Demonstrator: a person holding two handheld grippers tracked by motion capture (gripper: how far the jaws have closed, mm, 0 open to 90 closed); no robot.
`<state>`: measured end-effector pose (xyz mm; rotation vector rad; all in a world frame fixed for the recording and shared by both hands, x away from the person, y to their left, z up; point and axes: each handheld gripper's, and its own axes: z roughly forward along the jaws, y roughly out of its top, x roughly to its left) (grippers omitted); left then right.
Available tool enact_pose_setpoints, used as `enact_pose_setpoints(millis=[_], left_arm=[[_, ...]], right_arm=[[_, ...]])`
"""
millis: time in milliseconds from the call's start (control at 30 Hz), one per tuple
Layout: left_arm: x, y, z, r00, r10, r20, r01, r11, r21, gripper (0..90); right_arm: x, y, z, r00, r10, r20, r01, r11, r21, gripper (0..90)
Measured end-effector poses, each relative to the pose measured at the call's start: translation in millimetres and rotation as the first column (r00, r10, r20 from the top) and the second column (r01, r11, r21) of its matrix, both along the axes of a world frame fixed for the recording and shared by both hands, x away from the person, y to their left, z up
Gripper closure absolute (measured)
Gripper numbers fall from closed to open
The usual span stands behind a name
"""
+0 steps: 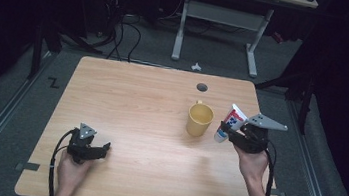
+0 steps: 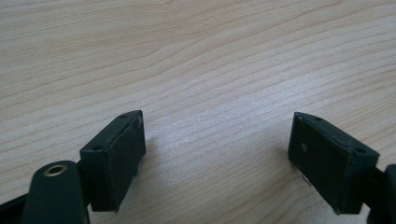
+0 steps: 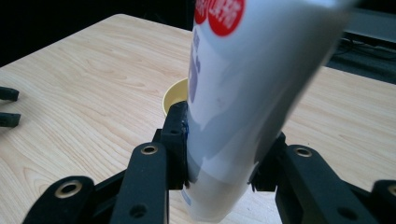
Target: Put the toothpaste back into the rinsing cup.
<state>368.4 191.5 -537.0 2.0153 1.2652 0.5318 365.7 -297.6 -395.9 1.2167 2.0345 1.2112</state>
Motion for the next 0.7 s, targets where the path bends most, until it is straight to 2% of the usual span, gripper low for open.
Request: enact_pose_setpoints(millis=[400,700], left_arm=[[0.0,0.0,0.0,1.0000,0.000,0.000,0.000,1.0000,0.000,19.5],[0.0,0.0,0.0,1.0000,0.000,0.000,0.000,1.0000,0.001,19.5]], right_arm=[[8.9,4.3,11.2,0.9999,0.016,0.006,-0.016,1.000,0.003,65.2],[17.8,6.8,13.8,0.9998,0.020,-0.002,-0.020,1.000,0.012,65.2]])
